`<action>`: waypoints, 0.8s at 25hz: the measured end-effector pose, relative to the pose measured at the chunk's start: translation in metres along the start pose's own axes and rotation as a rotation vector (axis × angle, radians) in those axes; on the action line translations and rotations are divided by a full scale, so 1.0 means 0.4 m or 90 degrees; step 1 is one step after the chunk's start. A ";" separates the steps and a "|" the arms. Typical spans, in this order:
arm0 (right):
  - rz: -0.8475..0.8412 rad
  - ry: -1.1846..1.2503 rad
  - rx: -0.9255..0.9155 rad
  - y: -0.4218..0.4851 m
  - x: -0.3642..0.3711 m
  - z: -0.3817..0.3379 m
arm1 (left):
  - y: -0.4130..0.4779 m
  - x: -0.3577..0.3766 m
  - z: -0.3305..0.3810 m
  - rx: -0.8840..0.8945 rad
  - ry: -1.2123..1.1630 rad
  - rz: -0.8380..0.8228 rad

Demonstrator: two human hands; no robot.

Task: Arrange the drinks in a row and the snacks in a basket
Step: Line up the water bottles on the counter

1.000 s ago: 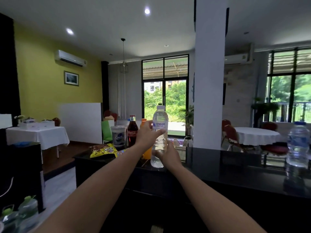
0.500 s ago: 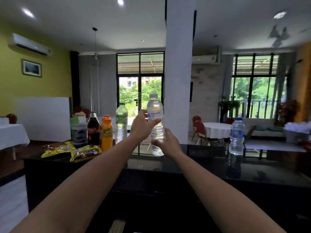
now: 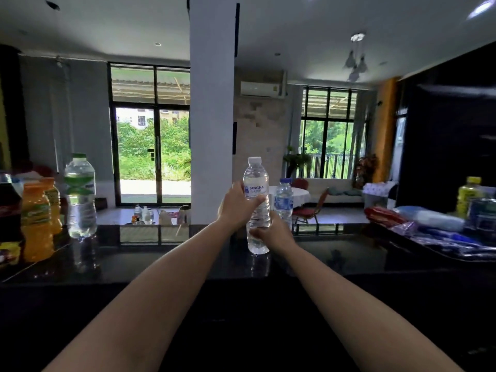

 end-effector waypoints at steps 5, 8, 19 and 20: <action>0.034 0.074 0.008 0.072 -0.024 0.085 | 0.057 0.106 -0.009 0.010 0.021 -0.005; 0.072 0.094 0.001 0.120 0.001 0.104 | 0.095 0.122 -0.049 -0.021 0.014 0.008; 0.224 -0.007 0.099 0.207 0.072 0.135 | 0.196 0.200 -0.135 -0.033 0.021 0.047; 0.235 -0.028 0.098 0.208 0.070 0.137 | 0.201 0.206 -0.135 -0.030 0.018 0.051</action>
Point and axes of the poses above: each hand's wrist, its own y-axis towards the middle knuckle, its own x-axis out of the palm, z = x × y, the point moved 3 cm from there along y, towards the middle knuckle, and after that the axes turned 4 degrees about x, right-handed, at the moved point
